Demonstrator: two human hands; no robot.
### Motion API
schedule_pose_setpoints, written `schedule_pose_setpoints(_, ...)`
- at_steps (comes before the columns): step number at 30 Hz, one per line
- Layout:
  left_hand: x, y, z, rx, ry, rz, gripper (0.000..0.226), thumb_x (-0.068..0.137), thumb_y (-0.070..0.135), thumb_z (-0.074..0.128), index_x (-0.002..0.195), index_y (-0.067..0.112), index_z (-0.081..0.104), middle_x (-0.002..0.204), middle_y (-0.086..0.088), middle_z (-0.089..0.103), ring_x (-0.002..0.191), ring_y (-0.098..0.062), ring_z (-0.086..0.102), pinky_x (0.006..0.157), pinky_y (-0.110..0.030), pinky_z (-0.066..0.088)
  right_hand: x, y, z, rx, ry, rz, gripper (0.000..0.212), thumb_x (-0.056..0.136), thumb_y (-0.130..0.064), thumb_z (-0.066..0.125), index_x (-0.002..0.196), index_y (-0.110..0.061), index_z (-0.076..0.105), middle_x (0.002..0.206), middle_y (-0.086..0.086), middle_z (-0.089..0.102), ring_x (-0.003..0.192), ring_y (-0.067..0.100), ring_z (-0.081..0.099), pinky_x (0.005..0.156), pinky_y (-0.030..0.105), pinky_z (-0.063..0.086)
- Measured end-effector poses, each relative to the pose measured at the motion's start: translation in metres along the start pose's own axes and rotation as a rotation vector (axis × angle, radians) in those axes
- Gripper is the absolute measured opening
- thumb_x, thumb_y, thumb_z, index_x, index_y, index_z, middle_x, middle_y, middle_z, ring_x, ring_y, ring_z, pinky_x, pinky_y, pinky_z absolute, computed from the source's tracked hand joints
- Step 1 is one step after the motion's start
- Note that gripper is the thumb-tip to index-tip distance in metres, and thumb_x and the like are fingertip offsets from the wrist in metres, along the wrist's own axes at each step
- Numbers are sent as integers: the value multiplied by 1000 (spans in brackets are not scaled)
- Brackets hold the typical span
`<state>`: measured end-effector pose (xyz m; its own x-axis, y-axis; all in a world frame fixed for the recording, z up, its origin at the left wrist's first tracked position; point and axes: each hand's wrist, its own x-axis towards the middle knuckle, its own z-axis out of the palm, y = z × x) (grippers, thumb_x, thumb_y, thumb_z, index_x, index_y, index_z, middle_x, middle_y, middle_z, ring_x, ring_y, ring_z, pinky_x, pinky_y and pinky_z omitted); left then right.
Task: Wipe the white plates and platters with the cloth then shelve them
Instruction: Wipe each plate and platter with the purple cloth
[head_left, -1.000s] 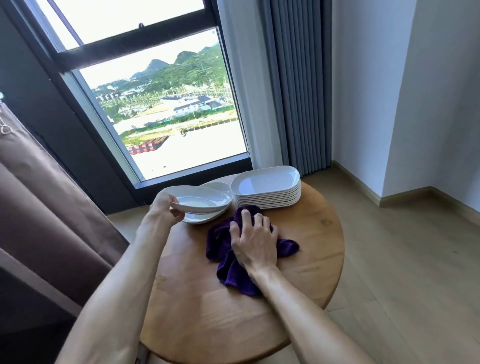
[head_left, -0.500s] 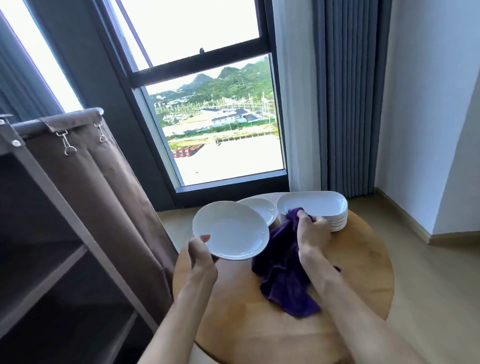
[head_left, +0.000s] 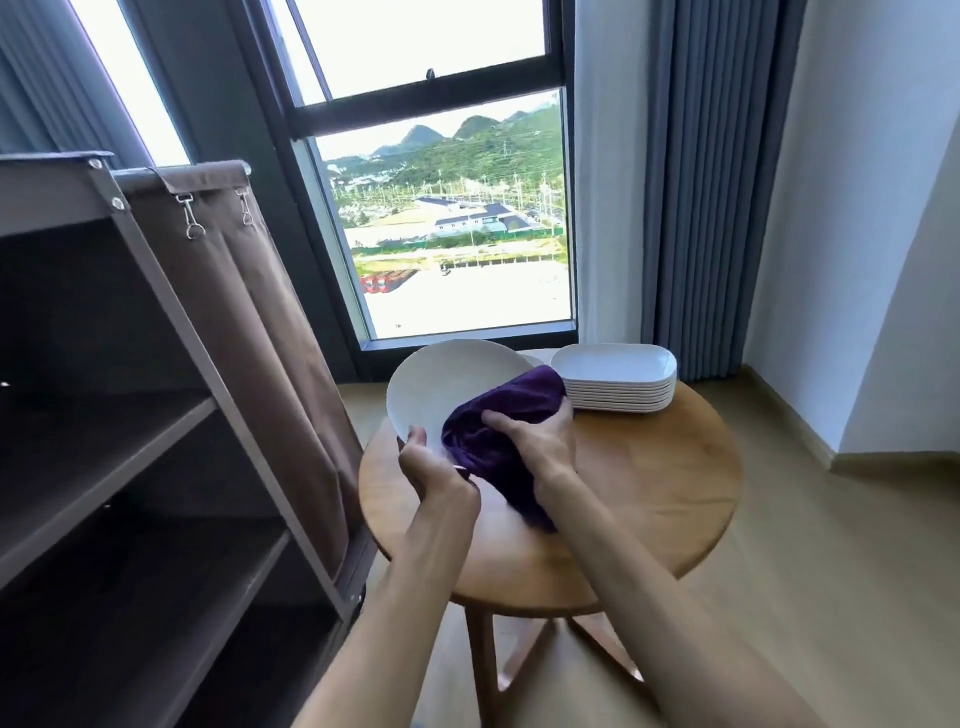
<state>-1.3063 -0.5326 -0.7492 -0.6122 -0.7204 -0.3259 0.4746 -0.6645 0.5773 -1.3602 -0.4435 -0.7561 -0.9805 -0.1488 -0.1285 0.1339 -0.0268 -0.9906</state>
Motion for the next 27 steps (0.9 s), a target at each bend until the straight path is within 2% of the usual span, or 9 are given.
schedule_pose_setpoints(4, -6, 14, 1, 199, -30, 141, 23, 101, 18, 51, 117, 12, 67, 119, -14, 72, 109, -37, 69, 101, -52, 54, 6, 2, -4, 296, -40, 115, 69, 60, -8, 95, 123, -4, 66, 107, 16, 75, 97, 32, 73, 89, 48, 60)
schedule_pose_setpoints(8, 6, 57, 3, 528, -200, 203, 36, 90, 14, 55, 124, 11, 66, 117, -14, 73, 112, -40, 66, 87, -46, 58, 13, -3, -10, 415, -94, 113, 26, 71, -2, 88, 92, 0, 73, 95, 23, 75, 74, 29, 75, 70, 45, 64)
schedule_pose_setpoints(10, 9, 70, 12, 538, -314, 220, 52, 82, 23, 59, 133, 14, 62, 120, -11, 71, 113, -37, 66, 80, -41, 56, 11, -12, -1, 485, -45, 132, 26, 71, -3, 88, 93, -2, 73, 94, 20, 76, 71, 26, 75, 62, 38, 63)
schedule_pose_setpoints(14, -19, 28, 1, 522, -325, 444, 73, 70, 9, 64, 141, 24, 54, 127, -2, 68, 116, -24, 66, 92, -36, 57, 3, -17, 27, 619, -70, 230, 34, 73, -8, 87, 103, -4, 72, 94, 17, 77, 88, 36, 75, 80, 53, 62)
schedule_pose_setpoints(18, -24, 20, 4, 544, -313, 492, 61, 61, 0, 57, 120, 17, 65, 103, 3, 75, 95, -16, 70, 77, -24, 58, -2, -11, 23, 627, -92, 246, 34, 73, -1, 85, 104, 1, 73, 94, 17, 77, 88, 35, 75, 80, 52, 62)
schedule_pose_setpoints(20, -23, 41, 7, 769, -417, 515, 41, 55, 3, 54, 91, 20, 64, 72, 15, 69, 67, -2, 63, 56, -12, 47, 6, -12, 9, 625, -50, 226, 43, 72, 0, 85, 112, -1, 70, 101, 18, 76, 92, 35, 74, 84, 52, 61)
schedule_pose_setpoints(23, -18, 75, 25, 1156, -645, 440, 18, 52, 11, 50, 65, 19, 41, 55, 16, 45, 51, -2, 40, 47, -20, 33, 16, -13, -9, 635, 15, 278, 39, 73, -2, 84, 109, -3, 70, 100, 16, 75, 84, 31, 73, 80, 48, 61)
schedule_pose_setpoints(25, -16, 81, 41, 1232, -632, 365, 19, 58, 22, 55, 76, 15, 55, 70, 8, 55, 66, -11, 52, 50, -22, 42, 17, -8, -10, 624, 24, 320, 44, 74, -9, 83, 116, -3, 69, 105, 14, 75, 91, 31, 73, 79, 43, 61)
schedule_pose_setpoints(27, -18, 67, 41, 1077, -545, 417, 61, 67, 28, 61, 127, 18, 62, 98, 7, 67, 90, -16, 65, 66, -26, 55, 14, -5, -4, 662, 30, 359, 49, 76, -16, 83, 122, -6, 67, 111, 11, 74, 98, 31, 72, 84, 43, 60)
